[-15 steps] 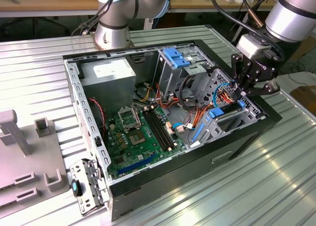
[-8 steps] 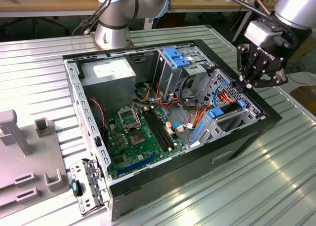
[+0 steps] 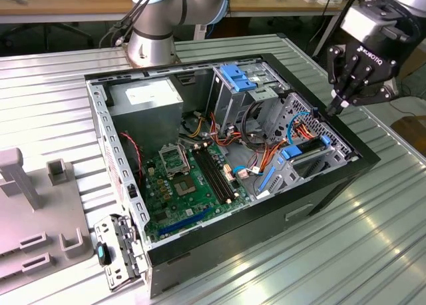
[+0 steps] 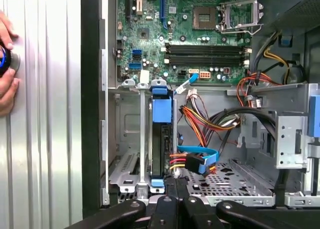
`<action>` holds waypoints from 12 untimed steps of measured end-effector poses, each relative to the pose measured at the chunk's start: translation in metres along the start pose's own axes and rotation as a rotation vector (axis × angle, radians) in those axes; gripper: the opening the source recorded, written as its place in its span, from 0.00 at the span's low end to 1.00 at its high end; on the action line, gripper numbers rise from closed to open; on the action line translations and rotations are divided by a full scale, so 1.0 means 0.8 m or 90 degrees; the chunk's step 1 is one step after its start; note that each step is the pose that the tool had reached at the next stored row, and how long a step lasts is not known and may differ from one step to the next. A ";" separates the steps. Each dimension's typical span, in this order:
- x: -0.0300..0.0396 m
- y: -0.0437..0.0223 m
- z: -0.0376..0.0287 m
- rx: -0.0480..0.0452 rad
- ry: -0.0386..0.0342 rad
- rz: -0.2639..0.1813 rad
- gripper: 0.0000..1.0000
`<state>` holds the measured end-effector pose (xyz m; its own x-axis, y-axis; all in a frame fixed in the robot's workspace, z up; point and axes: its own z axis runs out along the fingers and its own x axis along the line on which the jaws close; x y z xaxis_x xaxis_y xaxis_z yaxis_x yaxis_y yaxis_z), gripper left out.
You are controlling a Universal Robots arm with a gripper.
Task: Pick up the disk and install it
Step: 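Insert the second disk wire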
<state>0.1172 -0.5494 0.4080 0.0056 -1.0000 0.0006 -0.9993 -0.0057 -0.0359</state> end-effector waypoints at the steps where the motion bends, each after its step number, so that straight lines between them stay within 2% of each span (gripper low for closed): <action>1: -0.0018 0.0002 0.0000 -0.0011 0.0001 0.000 0.11; 3: -0.0097 0.0010 0.0009 -0.0053 0.0011 0.000 0.11; 4: -0.0138 0.0013 0.0013 -0.0075 0.0037 0.000 0.11; 6: -0.0271 0.0022 0.0019 -0.0160 0.0133 0.000 0.11; 7: -0.0296 0.0022 0.0020 -0.0233 0.0198 -0.001 0.11; 8: -0.0313 0.0022 0.0021 -0.0274 0.0283 -0.001 0.11; 9: -0.0331 0.0023 0.0025 -0.0287 0.0323 -0.001 0.11; 11: -0.0410 0.0021 0.0030 -0.0299 0.0462 -0.001 0.11; 12: -0.0443 0.0020 0.0032 -0.0301 0.0491 -0.001 0.17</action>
<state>0.1155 -0.5140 0.4054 0.0066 -0.9970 0.0777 -0.9999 -0.0057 0.0114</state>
